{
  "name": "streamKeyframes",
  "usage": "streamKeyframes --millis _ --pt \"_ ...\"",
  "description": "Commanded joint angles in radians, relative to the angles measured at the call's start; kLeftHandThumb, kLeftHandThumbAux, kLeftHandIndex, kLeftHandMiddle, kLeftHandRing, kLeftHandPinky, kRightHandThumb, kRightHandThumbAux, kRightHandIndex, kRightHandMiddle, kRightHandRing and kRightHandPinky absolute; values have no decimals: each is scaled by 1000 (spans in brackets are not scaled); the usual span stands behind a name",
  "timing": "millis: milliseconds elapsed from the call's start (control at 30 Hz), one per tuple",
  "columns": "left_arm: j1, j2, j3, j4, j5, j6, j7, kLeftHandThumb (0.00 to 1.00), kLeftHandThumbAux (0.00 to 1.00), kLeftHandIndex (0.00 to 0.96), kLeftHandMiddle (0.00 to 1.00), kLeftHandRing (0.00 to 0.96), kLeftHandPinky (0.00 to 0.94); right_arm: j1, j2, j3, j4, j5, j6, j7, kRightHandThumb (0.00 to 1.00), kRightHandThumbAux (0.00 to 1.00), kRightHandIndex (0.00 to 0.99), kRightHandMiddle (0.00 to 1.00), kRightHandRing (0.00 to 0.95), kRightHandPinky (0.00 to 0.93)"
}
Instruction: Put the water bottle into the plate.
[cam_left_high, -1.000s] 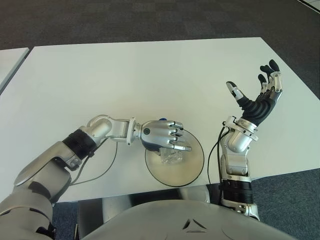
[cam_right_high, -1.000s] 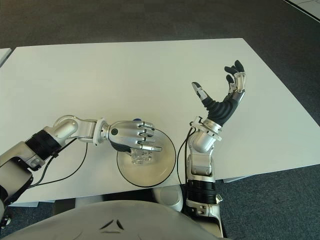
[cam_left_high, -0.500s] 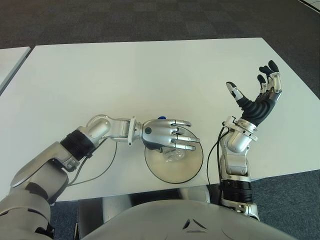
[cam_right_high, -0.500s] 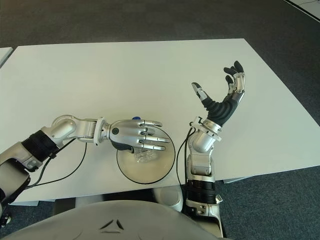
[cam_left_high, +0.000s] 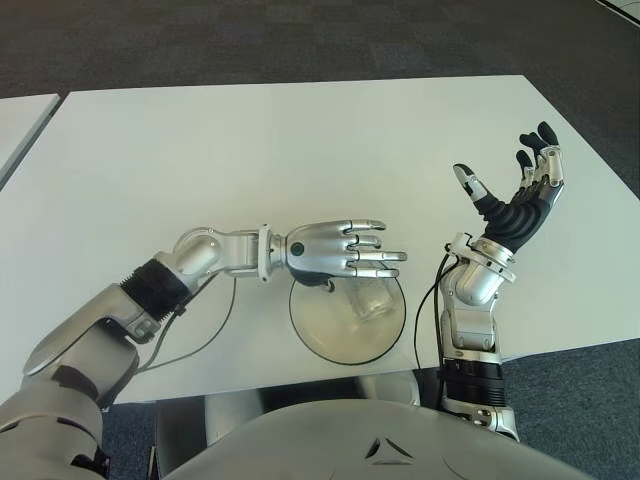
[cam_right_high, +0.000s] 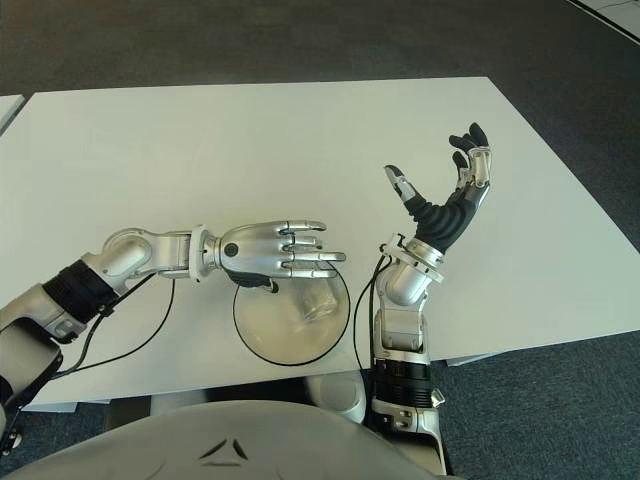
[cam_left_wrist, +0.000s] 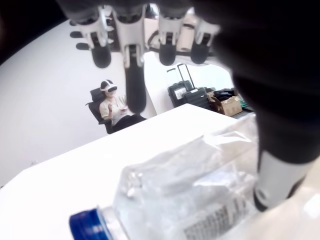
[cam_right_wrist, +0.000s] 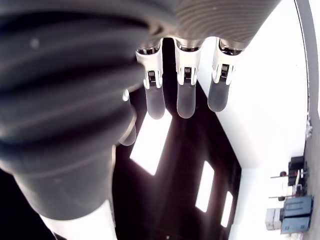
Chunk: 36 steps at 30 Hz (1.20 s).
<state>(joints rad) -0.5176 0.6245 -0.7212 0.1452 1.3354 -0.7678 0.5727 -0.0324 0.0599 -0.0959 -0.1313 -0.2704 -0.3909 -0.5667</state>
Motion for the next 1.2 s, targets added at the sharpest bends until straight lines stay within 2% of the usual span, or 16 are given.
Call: streamKeyframes --millis 33,433,667,733,967,1067,1200 --pt "23 -3 2 -5 4 27 10 398 653 0 0 0 0 5 33 -4 9 17 -4 2 513 935 334 194 161 206" --pt "29 -10 9 -5 -7 56 10 491 613 0 0 0 0 1 29 -9 22 20 -28 2 517 938 345 193 158 200" --pt "16 -21 22 9 -29 73 -3 411 532 0 0 0 0 1 28 -10 19 12 -15 2 499 945 338 190 160 201" --pt "-6 -36 30 36 -55 72 -18 349 498 0 0 0 0 0 27 -11 19 7 -12 0 488 945 334 190 158 195" --pt "-176 -82 104 252 -234 9 -67 198 441 0 0 0 0 -10 24 -15 31 5 -20 -2 477 945 338 192 156 195" --pt "-273 -122 160 410 -406 -47 -141 155 426 0 0 0 0 -15 20 -17 40 7 -26 -1 477 943 338 194 157 194" --pt "-312 -153 212 490 -605 -88 -268 125 422 0 0 0 0 -19 17 -18 45 1 -24 0 474 942 337 194 156 191"
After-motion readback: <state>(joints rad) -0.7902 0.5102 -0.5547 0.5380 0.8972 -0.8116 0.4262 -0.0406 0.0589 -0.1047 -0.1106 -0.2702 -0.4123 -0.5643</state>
